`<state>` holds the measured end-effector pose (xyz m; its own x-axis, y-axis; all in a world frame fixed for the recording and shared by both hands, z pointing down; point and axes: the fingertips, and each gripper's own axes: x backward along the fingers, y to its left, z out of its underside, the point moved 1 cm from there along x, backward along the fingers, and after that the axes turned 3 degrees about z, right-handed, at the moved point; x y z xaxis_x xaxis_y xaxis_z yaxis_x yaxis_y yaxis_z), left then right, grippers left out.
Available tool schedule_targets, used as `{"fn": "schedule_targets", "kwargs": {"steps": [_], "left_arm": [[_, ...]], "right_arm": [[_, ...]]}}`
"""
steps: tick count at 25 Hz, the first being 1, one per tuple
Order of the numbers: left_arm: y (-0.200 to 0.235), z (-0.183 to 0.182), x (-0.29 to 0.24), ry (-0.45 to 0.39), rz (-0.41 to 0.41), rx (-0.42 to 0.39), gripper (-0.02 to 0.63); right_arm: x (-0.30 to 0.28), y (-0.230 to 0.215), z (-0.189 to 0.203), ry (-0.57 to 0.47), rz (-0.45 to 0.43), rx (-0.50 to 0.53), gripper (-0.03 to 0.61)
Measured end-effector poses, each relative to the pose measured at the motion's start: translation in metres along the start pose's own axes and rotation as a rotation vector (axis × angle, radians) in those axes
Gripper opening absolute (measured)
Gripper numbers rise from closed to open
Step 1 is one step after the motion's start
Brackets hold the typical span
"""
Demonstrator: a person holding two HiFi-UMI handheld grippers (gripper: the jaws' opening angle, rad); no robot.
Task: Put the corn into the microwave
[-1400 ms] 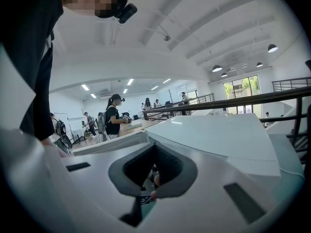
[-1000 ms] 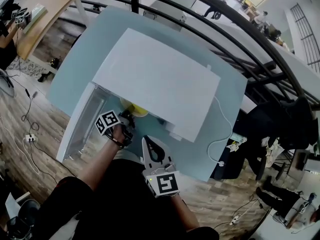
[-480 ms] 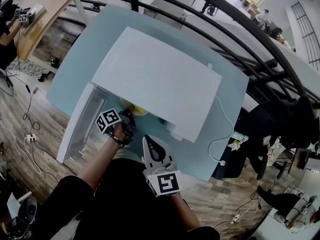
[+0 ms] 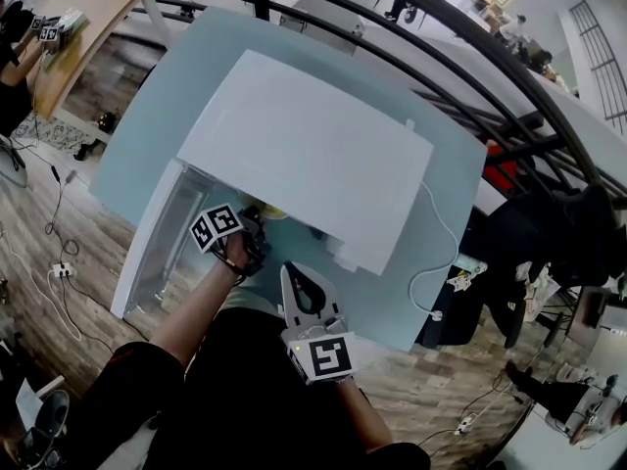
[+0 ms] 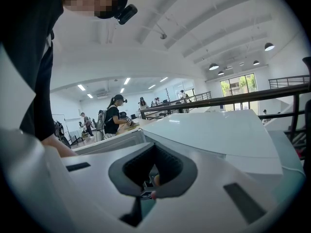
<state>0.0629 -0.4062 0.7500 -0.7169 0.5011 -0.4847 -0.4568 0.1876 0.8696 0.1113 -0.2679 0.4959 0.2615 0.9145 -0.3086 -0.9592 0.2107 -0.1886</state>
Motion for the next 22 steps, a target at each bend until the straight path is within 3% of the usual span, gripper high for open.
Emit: {"fn": "schedule_targets", "kwargs": {"steps": [4,13,22], "left_arm": [[0.001,0.001,-0.002,0.006,-0.008,-0.015,0.034],[0.008,-0.001,-0.002,0.015,-0.045,-0.042,0.123],[0.006,-0.003,0.012,-0.024,-0.016,-0.036,0.137]], "right_arm": [[0.001,-0.002,0.002,0.001,0.003,-0.001,0.008],[0.003,-0.006,0.002,-0.013,0.027,-0.002,0.008],[0.010,-0.003,-0.001,-0.021,0.025,0.000,0.008]]}}
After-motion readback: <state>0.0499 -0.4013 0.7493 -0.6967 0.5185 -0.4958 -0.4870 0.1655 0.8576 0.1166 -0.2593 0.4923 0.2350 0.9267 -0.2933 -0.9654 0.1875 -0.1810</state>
